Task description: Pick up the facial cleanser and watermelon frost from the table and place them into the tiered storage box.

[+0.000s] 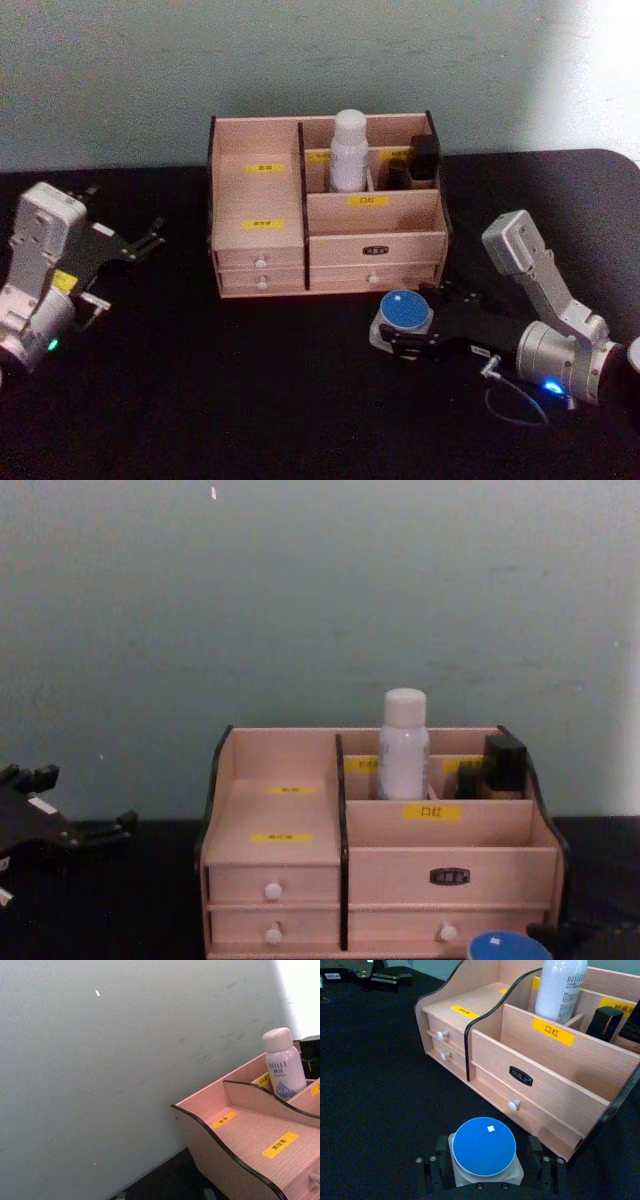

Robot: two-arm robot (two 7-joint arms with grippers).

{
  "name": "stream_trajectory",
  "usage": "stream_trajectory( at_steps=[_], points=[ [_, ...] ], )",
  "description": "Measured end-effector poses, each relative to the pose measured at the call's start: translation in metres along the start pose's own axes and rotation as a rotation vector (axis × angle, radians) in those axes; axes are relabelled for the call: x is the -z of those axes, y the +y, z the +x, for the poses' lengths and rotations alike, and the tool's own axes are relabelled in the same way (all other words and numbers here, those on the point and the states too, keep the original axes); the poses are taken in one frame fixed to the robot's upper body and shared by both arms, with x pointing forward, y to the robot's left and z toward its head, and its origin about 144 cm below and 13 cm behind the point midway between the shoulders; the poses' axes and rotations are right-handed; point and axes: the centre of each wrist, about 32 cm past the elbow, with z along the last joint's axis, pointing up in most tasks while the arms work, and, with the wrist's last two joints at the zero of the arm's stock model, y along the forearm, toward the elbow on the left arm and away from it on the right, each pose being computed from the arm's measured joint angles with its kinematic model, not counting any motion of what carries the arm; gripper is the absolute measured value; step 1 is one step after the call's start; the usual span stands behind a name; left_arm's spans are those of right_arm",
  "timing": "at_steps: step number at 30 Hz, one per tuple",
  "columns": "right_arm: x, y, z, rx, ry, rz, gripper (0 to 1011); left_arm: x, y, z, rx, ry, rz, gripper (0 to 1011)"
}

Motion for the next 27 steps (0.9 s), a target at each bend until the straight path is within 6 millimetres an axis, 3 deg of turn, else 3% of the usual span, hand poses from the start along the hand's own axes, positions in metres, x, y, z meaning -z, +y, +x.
stream_trajectory(
  at_steps=[13, 23, 27],
  points=[
    [0.0003, -0.0001, -0.0002, 0.002, -0.001, -0.001, 997, 0.0000, 0.0000, 0.0000, 0.000, 0.000, 0.000, 1001],
    [0.0001, -0.0003, 0.0000, 0.002, -0.001, 0.000, 759, 0.0000, 0.0000, 0.0000, 0.000, 0.000, 0.000, 1001],
    [0.0000, -0.0003, 0.0000, 0.002, -0.001, 0.000, 712, 0.0000, 0.0000, 0.0000, 0.000, 0.000, 0.000, 1001]
  ],
)
